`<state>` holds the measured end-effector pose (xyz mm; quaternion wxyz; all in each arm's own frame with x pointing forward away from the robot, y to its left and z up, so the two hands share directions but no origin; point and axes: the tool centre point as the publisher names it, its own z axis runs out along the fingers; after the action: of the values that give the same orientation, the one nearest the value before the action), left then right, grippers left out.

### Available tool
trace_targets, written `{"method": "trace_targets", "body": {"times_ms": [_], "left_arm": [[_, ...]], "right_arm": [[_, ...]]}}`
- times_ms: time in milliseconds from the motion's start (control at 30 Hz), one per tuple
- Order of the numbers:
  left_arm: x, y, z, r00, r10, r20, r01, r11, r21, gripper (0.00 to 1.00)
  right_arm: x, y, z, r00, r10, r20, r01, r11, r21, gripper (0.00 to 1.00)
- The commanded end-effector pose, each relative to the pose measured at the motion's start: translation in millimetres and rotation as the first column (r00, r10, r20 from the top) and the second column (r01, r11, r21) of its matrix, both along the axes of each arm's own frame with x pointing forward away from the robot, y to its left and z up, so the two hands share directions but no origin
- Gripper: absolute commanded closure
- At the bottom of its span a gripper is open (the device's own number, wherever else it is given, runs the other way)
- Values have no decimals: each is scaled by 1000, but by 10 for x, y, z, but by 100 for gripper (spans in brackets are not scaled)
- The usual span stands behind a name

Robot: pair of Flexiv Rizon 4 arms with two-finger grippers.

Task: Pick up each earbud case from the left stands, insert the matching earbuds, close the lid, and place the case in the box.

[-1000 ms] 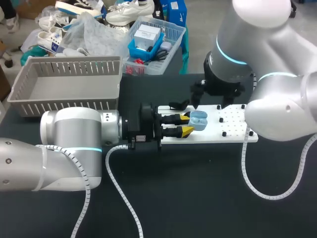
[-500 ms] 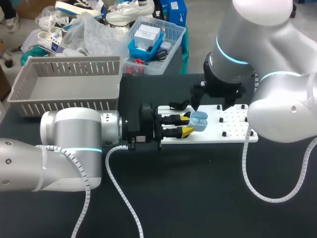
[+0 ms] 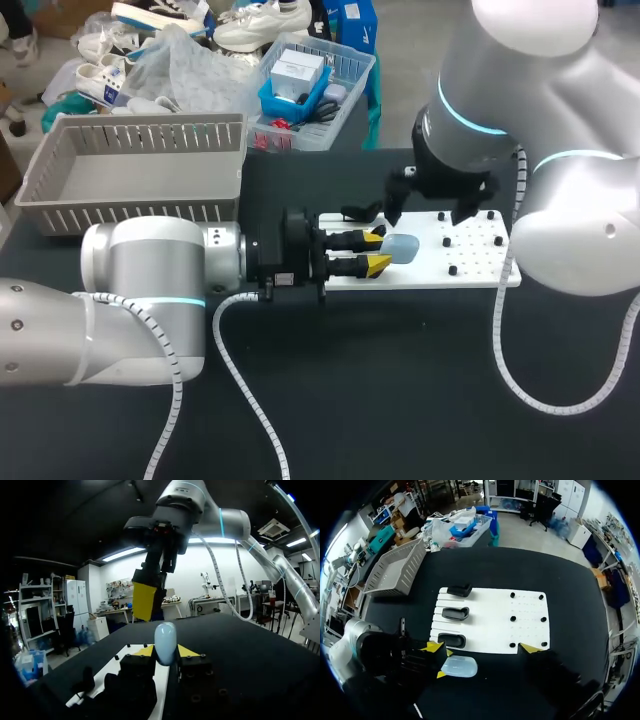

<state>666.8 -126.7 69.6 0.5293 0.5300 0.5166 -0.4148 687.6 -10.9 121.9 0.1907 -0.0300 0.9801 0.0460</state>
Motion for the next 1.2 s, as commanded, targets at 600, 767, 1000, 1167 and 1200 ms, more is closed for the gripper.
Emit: {"method": "trace_targets", "body": {"times_ms": [600,767,1000,1167,1200], "left_arm": [[190,565,209,991,136,16,-136,991,5,100],[239,692,275,987,162,20,-162,987,12,100],[249,851,451,982,184,37,-185,982,38,100],[285,1041,549,975,220,37,-222,974,48,100],[296,1093,569,972,232,37,-234,971,52,100]], "right_arm": [[-24,-94,74,998,-23,55,17,993,116,0],[-37,-120,49,998,-26,54,19,992,126,0],[-80,-170,14,998,-36,60,27,990,139,0],[-80,-170,14,998,-36,60,27,990,139,0],[-80,-170,14,998,-36,60,27,990,139,0]]}}
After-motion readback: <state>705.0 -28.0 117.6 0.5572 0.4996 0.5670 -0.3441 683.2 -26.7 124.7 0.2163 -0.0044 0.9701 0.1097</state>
